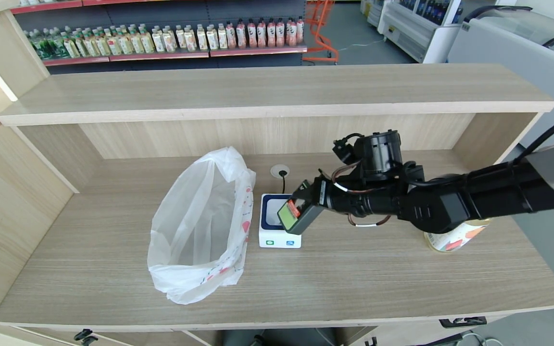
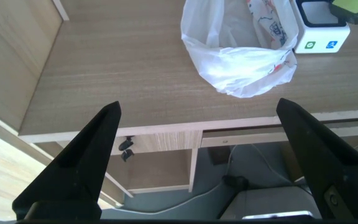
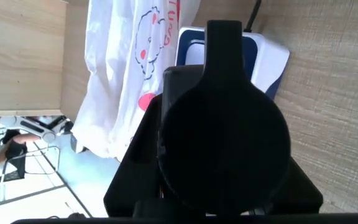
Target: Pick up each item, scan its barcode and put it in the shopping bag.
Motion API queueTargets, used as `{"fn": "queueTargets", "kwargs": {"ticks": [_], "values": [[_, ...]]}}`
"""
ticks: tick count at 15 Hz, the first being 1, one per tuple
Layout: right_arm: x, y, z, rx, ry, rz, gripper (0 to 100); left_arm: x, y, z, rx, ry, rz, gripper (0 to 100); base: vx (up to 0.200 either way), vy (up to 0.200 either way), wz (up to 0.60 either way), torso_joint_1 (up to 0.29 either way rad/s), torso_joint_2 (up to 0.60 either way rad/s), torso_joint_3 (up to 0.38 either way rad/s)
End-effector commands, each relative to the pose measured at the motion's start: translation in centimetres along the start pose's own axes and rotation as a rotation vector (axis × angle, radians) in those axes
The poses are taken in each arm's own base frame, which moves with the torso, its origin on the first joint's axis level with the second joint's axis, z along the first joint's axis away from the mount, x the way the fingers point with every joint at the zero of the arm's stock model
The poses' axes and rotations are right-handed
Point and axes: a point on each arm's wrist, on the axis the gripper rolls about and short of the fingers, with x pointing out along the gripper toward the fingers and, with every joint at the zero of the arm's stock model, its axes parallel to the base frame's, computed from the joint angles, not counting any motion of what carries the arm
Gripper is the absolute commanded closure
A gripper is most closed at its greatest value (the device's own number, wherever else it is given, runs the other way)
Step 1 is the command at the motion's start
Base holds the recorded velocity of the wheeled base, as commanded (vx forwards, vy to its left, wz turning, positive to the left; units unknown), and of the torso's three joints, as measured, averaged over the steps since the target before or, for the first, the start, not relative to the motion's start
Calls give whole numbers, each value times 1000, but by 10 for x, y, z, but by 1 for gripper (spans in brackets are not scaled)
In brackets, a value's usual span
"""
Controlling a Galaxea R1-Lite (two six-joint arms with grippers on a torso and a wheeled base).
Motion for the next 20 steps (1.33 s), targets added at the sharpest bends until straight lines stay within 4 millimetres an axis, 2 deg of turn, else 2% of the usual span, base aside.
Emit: {"fn": "queueTargets", "kwargs": {"ticks": [1, 5, 7, 11, 14, 16, 17, 19, 20], "values": [[14, -4, -5, -4, 18, -1, 100, 0, 0, 0, 0, 2, 0, 0, 0, 0, 0, 0, 0, 0], [28, 5, -3, -24, -17, 46, 100, 0, 0, 0, 0, 2, 0, 0, 0, 0, 0, 0, 0, 0], [34, 1, -6, -23, -7, 41, 100, 0, 0, 0, 0, 2, 0, 0, 0, 0, 0, 0, 0, 0], [35, 0, -7, -22, -7, 35, 100, 0, 0, 0, 0, 2, 0, 0, 0, 0, 0, 0, 0, 0], [27, -2, 1, -19, -30, 30, 100, 0, 0, 0, 0, 2, 0, 0, 0, 0, 0, 0, 0, 0], [-11, 11, 26, -25, -111, 50, 100, 0, 0, 0, 0, 2, 0, 0, 0, 0, 0, 0, 0, 0], [-41, 17, 34, -43, -156, 47, 100, 0, 0, 0, 0, 2, 0, 0, 0, 0, 0, 0, 0, 0], [-119, 23, 49, -133, -276, 22, 100, 0, 0, 0, 0, 2, 0, 0, 0, 0, 0, 0, 0, 0], [-147, 28, 50, -172, -324, 12, 100, 0, 0, 0, 0, 2, 0, 0, 0, 0, 0, 0, 0, 0]]}}
